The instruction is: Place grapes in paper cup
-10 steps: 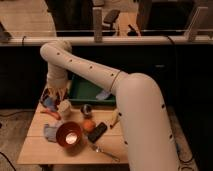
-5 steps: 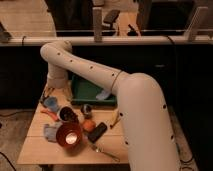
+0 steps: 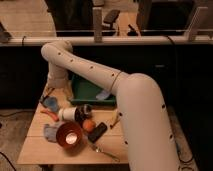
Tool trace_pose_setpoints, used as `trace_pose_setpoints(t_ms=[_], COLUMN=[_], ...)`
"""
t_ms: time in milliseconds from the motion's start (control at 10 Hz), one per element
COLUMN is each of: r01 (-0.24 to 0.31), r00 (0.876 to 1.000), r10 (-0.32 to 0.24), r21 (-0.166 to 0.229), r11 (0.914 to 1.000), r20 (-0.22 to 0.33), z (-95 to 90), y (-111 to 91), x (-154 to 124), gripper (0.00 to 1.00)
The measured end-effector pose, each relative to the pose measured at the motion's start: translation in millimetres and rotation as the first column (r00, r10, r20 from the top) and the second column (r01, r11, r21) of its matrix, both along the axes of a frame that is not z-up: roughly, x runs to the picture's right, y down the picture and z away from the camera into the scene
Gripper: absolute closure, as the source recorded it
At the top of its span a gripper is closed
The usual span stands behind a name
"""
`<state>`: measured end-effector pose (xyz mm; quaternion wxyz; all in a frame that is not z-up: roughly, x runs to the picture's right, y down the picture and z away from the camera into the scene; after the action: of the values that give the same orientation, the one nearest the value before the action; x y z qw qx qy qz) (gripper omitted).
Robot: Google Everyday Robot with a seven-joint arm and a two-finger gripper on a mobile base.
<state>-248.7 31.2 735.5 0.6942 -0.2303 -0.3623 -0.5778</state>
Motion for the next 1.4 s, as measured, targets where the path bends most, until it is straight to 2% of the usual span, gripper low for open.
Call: trace_pose_setpoints(t_ms=[400, 1400], r01=[-0.011, -0.01], r00=[0.999, 0.999], r10=[0.011, 0.01], r21=[-0.006, -0.007], r11=[0.9999, 0.9999], r20=[0.038, 0.038], z=[1.0, 0.8], y=[-1.8, -1.4], x=[0.5, 0.1], gripper=[0.2, 0.2])
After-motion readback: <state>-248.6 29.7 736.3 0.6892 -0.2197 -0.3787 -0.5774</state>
